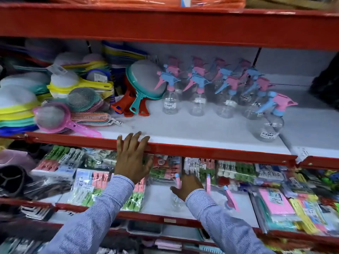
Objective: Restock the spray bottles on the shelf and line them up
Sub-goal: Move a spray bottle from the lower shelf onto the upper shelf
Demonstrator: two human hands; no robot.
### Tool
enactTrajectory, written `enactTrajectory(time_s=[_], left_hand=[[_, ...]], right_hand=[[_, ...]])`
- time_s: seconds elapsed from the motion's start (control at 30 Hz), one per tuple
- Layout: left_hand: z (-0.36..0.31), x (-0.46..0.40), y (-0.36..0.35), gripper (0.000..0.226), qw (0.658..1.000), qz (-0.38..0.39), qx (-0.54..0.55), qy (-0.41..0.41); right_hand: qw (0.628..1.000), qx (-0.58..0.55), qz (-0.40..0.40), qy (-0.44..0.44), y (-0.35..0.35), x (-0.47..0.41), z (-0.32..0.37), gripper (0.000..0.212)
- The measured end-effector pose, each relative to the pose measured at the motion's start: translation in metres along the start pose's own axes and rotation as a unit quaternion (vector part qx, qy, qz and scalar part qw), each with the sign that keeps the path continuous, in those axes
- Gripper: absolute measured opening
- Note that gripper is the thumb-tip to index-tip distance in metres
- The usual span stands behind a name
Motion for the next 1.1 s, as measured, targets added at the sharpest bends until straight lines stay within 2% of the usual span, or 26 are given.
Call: enactTrajectory(time_s=[0.1, 0.2, 0.3, 0.37, 0.43, 0.57, 0.67, 0.8, 1.0, 1.1], left_hand=[[0.0, 0.002, 0.001, 0.068, 1.0, -0.002, 0.008, 0.001], [0.001, 0.004, 0.002, 0.067, 1.0, 0.002, 0.01, 0.0], [0.004, 0.004, 0.003, 0.066, 1.0, -0.004, 0.007, -0.007], [0.005, 0.004, 0.002, 0.066, 1.0, -0.003, 0.012, -0.005], [0.005, 0.004, 0.001, 0.064, 1.0, -0.011, 0.021, -0.007], [0.006, 0.005, -0.003, 0.059, 0.999, -0.028, 0.031, -0.011], [0.005, 0.005, -0.004, 0.058, 0.999, -0.031, 0.037, -0.005], [0.003, 0.006, -0.002, 0.057, 0.998, -0.04, 0.051, -0.005], [0.002, 0.007, 0.0, 0.058, 0.998, -0.032, 0.062, -0.006], [0.003, 0.007, 0.001, 0.058, 0.998, -0.028, 0.063, -0.001]], right_hand=[[0.998, 0.025, 0.053, -0.017, -0.017, -0.004, 0.006, 0.049], [0.998, 0.023, 0.058, -0.025, -0.019, -0.007, 0.009, 0.048], [0.998, 0.015, 0.054, -0.006, 0.012, 0.005, 0.018, 0.045], [0.999, -0.017, 0.028, 0.015, 0.05, 0.025, 0.025, 0.036], [0.997, -0.06, -0.03, 0.032, 0.098, 0.051, 0.031, 0.014], [0.976, -0.108, -0.165, 0.09, 0.191, 0.089, 0.039, 0.028], [0.948, -0.186, -0.233, 0.113, 0.243, 0.088, 0.042, 0.025], [0.939, -0.213, -0.239, 0.122, 0.273, 0.045, 0.049, 0.04], [0.952, -0.19, -0.228, 0.075, 0.254, -0.032, 0.059, 0.034], [0.938, -0.251, -0.234, 0.053, 0.243, -0.043, 0.06, 0.032]])
Point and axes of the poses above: each hand's wrist, its own x-axis away from the middle knuckle, its own y-axis out of the back of the hand, z = x × y, the point moved 3 cm from there along -x, towards the middle knuckle, and after that the axes turned 9 degrees about x, right-handed, at the moved point
